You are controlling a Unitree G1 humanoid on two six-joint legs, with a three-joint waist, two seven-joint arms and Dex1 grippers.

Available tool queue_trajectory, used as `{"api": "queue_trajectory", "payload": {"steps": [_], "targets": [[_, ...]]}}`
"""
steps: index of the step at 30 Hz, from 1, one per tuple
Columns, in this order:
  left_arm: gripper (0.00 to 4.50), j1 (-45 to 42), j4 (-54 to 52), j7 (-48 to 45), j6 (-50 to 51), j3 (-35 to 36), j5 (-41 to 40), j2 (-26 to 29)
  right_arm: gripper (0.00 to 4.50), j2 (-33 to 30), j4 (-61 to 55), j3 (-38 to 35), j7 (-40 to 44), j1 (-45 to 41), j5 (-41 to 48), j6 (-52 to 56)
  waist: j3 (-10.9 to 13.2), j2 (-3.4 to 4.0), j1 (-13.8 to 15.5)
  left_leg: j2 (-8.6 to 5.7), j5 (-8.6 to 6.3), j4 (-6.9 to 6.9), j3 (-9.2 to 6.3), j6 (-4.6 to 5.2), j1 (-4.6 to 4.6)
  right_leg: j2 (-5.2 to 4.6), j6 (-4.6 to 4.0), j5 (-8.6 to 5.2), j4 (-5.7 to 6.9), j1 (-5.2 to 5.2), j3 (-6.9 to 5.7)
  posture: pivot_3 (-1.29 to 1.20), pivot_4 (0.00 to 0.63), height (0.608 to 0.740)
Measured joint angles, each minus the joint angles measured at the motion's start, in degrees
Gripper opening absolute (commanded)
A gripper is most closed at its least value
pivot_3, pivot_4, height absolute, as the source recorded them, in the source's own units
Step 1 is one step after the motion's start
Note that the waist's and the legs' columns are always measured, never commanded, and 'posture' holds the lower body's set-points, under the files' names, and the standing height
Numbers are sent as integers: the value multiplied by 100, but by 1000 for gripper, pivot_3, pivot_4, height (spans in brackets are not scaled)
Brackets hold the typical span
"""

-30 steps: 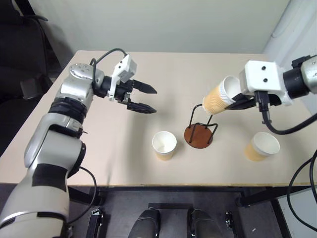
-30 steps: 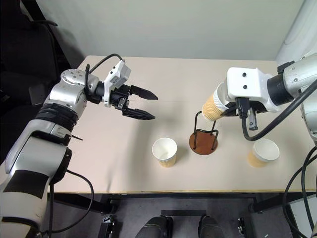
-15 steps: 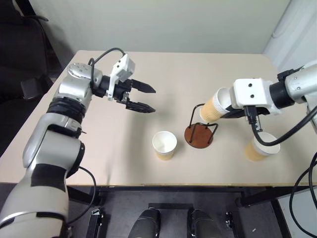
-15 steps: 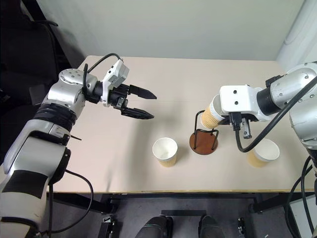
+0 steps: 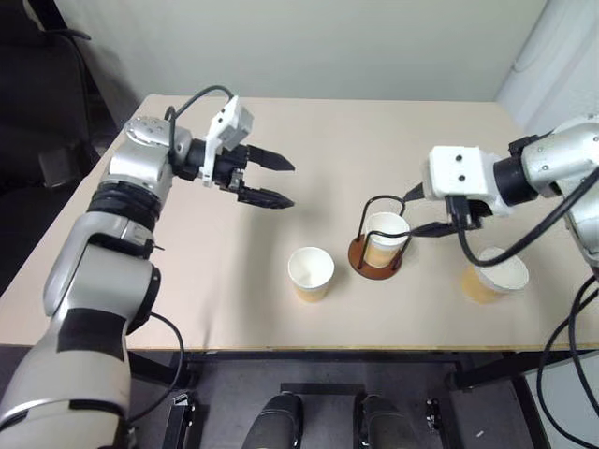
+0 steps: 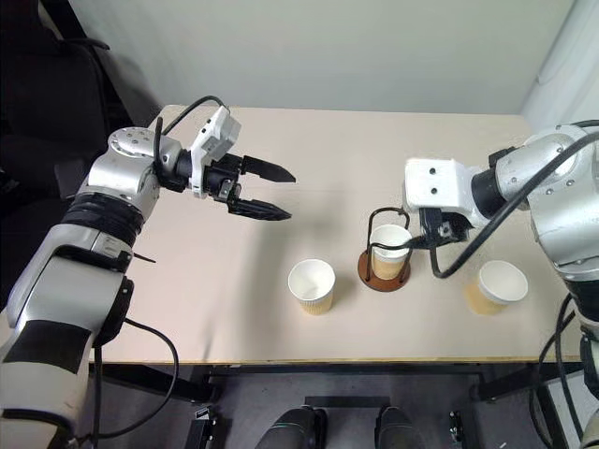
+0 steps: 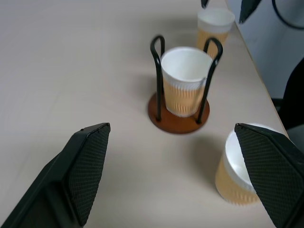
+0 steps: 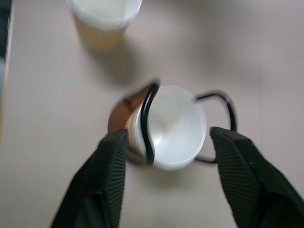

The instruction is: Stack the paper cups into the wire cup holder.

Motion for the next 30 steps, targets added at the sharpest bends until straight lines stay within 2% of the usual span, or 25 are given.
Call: {"api": "queue_trajectory", "payload": {"steps": [6, 9, 11, 16, 17, 19, 20, 25, 30], "targets": [[4500, -112, 14, -1, 12, 200, 185, -89, 2618, -48, -282, -1030, -224, -382, 1180, 1708, -3, -6, 17, -6, 4, -2, -1, -10, -4, -2, 0, -18, -3, 2, 2, 0, 150, 740], [4500, -133, -111, -1, -26, -17, 241, -13, 2618, -272, -450, -1347, -307, -324, 1593, 2161, -4, -7, 20, -9, 18, -5, -4, -46, -8, -4, 4, -26, -2, -3, 6, 0, 150, 740], [4500, -348, -301, -4, -135, -653, 275, 175, 2618, -478, -583, -1505, -377, -174, 1840, 2367, -3, -10, 24, -8, 16, -6, -5, -51, -23, 5, 2, -28, -3, -13, 6, 0, 150, 740], [4500, -1035, -619, -5, -328, -1566, 92, 376, 2618, -894, -662, -1625, -485, -41, 2251, 2578, -3, -8, 51, -6, 2, -6, -4, -43, -29, -16, 17, -39, -2, -19, 15, 0, 150, 740], [4500, -1091, -665, -5, -329, -1645, 34, 373, 2618, -954, -675, -1627, -490, -42, 2317, 2594, -4, -13, 42, -15, 1, -15, 18, -41, -21, 5, 13, -39, -1, -19, -2, 0, 150, 740], [4500, -1142, -771, -5, -281, -1819, -118, 355, 2618, -1075, -673, -1628, -490, -44, 2429, 2597, -3, -11, 46, -5, -13, -6, 1, -24, -27, -19, 18, -43, -2, -17, 18, 0, 150, 740], [4500, -1143, -833, -6, -262, -1921, -178, 351, 2618, -1102, -660, -1627, -492, -44, 2458, 2594, -3, -13, 28, -15, -19, -11, 20, -12, -20, 0, 20, -44, 0, -17, 0, 0, 150, 740], [4500, -1145, -1452, -12, -115, -2565, -621, 454, 2618, -1419, -511, -1614, -460, -42, 2662, 2557, -1, -9, 44, -4, -16, 10, 11, -24, -29, -20, 34, -47, 0, -15, 15, 0, 150, 740], [4500, -1117, -1818, -14, 16, -2883, -813, 553, 2618, -1449, -458, -1582, -463, -24, 2766, 2303, -1, -7, 42, -4, -20, 23, 9, -19, -25, -17, 42, -48, 0, -7, 15, 0, 150, 740]]}}
